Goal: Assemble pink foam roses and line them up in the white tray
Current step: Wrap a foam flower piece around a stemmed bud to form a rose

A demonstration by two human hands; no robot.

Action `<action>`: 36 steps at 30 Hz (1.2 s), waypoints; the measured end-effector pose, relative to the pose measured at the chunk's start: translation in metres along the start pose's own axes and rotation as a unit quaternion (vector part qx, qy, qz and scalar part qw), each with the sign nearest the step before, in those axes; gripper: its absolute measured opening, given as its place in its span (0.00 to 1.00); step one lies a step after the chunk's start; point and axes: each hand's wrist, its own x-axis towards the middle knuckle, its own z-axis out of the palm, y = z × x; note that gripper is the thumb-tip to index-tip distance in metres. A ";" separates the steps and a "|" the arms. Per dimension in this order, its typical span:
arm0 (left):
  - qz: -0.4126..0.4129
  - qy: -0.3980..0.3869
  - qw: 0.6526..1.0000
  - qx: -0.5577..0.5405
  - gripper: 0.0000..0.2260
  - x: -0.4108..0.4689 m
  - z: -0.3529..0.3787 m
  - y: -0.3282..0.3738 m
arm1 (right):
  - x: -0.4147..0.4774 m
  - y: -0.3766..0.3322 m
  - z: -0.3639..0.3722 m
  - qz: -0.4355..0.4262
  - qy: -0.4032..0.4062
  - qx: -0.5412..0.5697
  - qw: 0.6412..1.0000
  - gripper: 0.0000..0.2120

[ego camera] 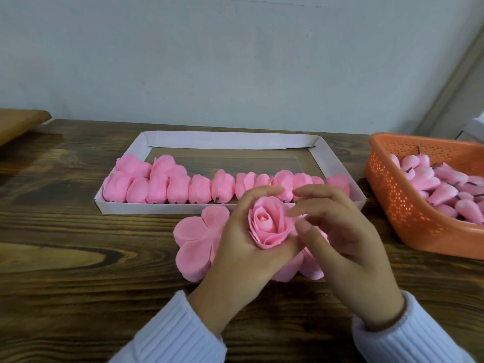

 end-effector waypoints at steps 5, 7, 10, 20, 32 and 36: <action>0.002 -0.017 1.000 0.025 0.24 0.000 -0.002 -0.002 | 0.000 0.002 0.000 0.024 -0.031 -0.019 0.999 0.08; 0.003 -0.014 1.000 0.027 0.24 0.000 -0.002 -0.002 | 0.000 0.003 -0.002 0.032 -0.026 -0.026 0.999 0.05; 0.005 -0.012 1.000 0.027 0.24 -0.001 -0.002 -0.001 | 0.000 0.003 -0.002 0.024 -0.012 -0.037 0.999 0.04; 0.016 0.001 1.000 0.025 0.20 0.000 -0.005 0.002 | 0.000 0.004 -0.001 -0.007 0.027 -0.044 0.999 0.02; 0.047 0.000 0.998 -0.046 0.11 0.000 -0.006 0.003 | -0.004 0.005 0.008 0.285 -0.012 0.201 0.937 0.11; 0.022 -0.042 0.997 -0.058 0.06 -0.003 -0.004 0.006 | -0.007 -0.001 0.013 0.407 -0.113 0.317 0.849 0.14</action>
